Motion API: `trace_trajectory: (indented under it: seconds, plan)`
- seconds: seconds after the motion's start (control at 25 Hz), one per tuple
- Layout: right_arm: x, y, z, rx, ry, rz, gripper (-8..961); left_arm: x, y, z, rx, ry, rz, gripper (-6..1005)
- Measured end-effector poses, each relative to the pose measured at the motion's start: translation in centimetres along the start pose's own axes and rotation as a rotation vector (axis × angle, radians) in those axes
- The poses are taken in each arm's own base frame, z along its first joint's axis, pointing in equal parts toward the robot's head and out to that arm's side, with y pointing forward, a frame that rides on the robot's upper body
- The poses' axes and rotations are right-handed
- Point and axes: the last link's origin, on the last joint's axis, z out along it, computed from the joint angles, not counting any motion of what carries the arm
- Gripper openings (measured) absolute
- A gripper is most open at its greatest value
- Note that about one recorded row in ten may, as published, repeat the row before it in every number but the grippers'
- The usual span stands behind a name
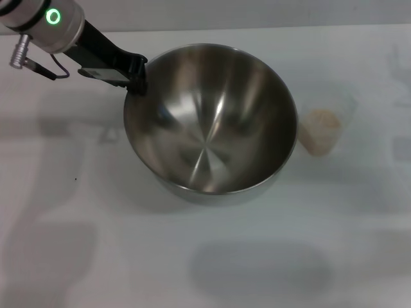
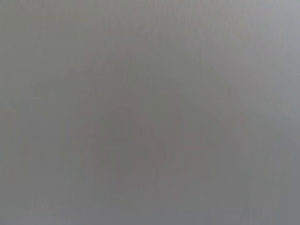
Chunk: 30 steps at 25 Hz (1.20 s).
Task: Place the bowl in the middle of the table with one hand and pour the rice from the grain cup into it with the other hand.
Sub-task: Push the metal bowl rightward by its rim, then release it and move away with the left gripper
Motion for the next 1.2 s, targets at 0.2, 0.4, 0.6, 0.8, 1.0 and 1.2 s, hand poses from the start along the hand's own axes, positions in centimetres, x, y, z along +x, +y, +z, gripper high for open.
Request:
trace_trajectory:
  seconds: [0.2, 0.4, 0.6, 0.8, 1.0, 1.2]
  plan:
    - [0.0, 0.1, 0.1, -0.001, -0.002, 0.001, 664, 0.1, 0.0, 1.2, -0.020, -0.007, -0.005, 55]
    - [0.0, 0.1, 0.1, -0.001, -0.002, 0.000, 664, 0.1, 0.0, 1.9, -0.025, -0.015, -0.008, 55]
    - [0.0, 0.0, 0.1, -0.001, -0.002, 0.000, 663, 0.1, -0.2, 2.5, -0.024, -0.012, -0.013, 55]
    - [0.0, 0.1, 0.1, -0.001, -0.002, 0.001, 663, 0.0, -0.4, 3.0, -0.016, -0.016, -0.017, 54]
    - [0.0, 0.0, 0.0, 0.000, 0.000, 0.000, 663, -0.3, -0.9, 3.5, -0.007, -0.012, -0.015, 54]
    - [0.0, 0.0, 0.0, 0.000, 0.000, 0.000, 663, -0.4, -1.0, 3.6, -0.007, -0.014, -0.014, 54]
